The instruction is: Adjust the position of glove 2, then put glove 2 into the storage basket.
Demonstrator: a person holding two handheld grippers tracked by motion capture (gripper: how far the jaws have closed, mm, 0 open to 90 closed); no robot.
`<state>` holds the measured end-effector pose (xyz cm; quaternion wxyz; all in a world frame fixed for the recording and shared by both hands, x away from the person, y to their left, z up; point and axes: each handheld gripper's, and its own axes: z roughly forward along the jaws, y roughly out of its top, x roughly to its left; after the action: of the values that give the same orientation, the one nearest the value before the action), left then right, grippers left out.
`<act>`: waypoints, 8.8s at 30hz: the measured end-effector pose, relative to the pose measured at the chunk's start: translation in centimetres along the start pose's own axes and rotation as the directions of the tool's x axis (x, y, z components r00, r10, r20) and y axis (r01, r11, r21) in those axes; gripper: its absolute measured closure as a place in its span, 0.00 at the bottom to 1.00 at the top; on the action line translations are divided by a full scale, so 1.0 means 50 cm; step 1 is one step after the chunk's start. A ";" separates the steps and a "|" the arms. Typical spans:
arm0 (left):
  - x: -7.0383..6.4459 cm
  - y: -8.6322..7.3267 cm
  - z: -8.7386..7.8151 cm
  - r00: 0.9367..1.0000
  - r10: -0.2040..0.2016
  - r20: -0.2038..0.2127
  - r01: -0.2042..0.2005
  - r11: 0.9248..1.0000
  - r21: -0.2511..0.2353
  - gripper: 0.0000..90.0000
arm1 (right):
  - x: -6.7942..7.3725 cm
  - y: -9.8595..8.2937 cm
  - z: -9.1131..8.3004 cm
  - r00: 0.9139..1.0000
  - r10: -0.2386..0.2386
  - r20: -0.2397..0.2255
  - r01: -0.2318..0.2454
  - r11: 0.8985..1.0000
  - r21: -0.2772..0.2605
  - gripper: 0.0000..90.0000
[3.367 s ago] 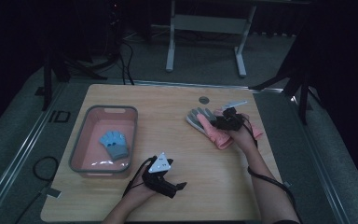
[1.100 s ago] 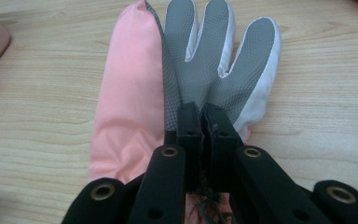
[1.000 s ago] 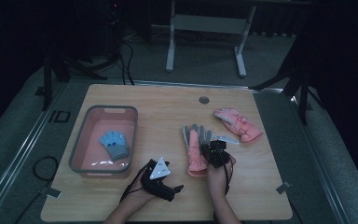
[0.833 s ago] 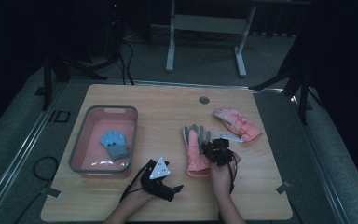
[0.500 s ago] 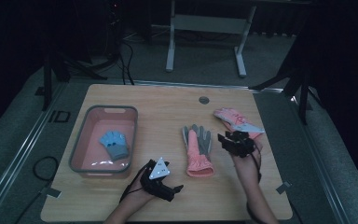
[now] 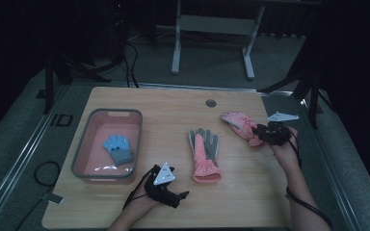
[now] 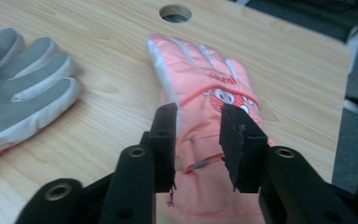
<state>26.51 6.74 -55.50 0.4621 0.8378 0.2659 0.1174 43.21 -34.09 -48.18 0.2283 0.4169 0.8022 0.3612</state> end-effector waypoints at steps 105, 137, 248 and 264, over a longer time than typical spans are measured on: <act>-0.006 -0.015 -0.011 1.000 -0.001 -0.026 0.000 1.000 -0.024 0.02 | 0.134 -0.095 -0.085 0.966 0.204 0.157 -0.213 0.976 0.041 0.72; -0.007 -0.018 -0.010 1.000 -0.002 -0.017 0.002 1.000 -0.014 0.02 | 0.100 -0.155 -0.031 0.982 0.188 -0.019 -0.186 0.978 0.090 0.97; 0.021 0.250 -0.004 0.990 0.045 -0.134 -0.051 0.998 -0.042 0.41 | 0.248 0.013 -0.070 0.987 0.092 -0.128 -0.101 0.993 -0.063 0.56; 0.069 0.230 0.114 0.983 -0.077 -0.164 0.092 0.992 0.082 0.38 | 0.269 0.013 -0.007 0.971 0.151 -0.187 -0.150 0.988 0.019 0.53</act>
<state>35.75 -0.37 -49.13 0.4056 0.8335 0.3426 0.1530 35.96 -22.74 -48.34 0.1225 0.4411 0.7870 0.4135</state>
